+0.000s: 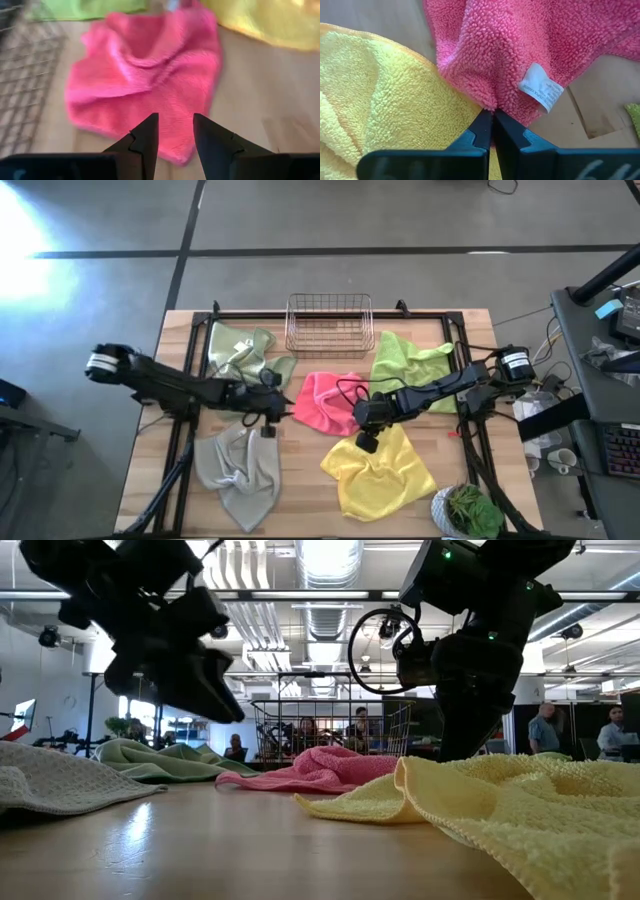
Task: Fold microfiber towels
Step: Fold the pink microfiber cloth
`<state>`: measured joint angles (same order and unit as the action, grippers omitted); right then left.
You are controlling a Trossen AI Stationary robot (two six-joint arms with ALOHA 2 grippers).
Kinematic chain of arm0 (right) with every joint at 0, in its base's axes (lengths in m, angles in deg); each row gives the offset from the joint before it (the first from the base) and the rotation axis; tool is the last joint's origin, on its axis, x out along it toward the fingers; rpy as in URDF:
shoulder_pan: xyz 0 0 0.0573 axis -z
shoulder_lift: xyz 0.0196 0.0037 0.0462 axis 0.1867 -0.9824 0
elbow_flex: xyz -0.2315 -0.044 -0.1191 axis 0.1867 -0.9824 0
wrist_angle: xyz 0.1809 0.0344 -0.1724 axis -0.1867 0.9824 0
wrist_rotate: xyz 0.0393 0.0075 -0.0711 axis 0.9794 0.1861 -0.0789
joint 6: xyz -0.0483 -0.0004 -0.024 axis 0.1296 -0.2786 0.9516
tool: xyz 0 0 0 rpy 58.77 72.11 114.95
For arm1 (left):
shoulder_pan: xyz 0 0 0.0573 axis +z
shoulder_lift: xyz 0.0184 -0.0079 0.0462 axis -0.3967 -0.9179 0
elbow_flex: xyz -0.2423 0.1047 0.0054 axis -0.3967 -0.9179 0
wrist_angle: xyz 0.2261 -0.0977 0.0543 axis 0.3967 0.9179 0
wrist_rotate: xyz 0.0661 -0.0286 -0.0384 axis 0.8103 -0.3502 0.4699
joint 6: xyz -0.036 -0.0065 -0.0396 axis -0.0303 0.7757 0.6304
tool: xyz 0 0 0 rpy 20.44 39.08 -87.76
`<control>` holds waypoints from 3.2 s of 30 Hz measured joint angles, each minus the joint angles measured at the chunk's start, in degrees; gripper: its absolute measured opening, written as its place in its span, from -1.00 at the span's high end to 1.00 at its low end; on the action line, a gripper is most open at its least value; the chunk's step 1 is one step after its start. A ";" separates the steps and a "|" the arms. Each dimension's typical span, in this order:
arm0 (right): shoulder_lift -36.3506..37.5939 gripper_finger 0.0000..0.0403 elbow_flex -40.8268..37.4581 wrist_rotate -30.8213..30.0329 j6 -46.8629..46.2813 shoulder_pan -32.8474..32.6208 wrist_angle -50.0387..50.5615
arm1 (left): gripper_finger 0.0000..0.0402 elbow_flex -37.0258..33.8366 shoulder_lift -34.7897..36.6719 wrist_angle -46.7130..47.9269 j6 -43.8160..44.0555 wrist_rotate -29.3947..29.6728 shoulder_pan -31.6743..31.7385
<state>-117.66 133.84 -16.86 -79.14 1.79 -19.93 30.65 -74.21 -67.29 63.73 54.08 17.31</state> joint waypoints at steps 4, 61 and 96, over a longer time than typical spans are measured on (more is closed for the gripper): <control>0.00 0.96 0.00 0.00 0.00 0.00 0.01 | 0.47 1.58 -4.50 -0.08 -0.41 -0.04 0.02; 0.04 0.96 19.87 -4.51 -0.86 -3.43 18.87 | 1.00 12.40 4.66 30.19 -2.88 -0.42 -0.07; 0.04 0.96 65.86 -40.59 1.11 -7.41 55.86 | 1.00 52.73 7.81 69.58 0.77 10.13 -0.03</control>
<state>-117.61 199.70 -57.45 -78.04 -5.62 35.93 83.38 -66.40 2.29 64.50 64.21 17.29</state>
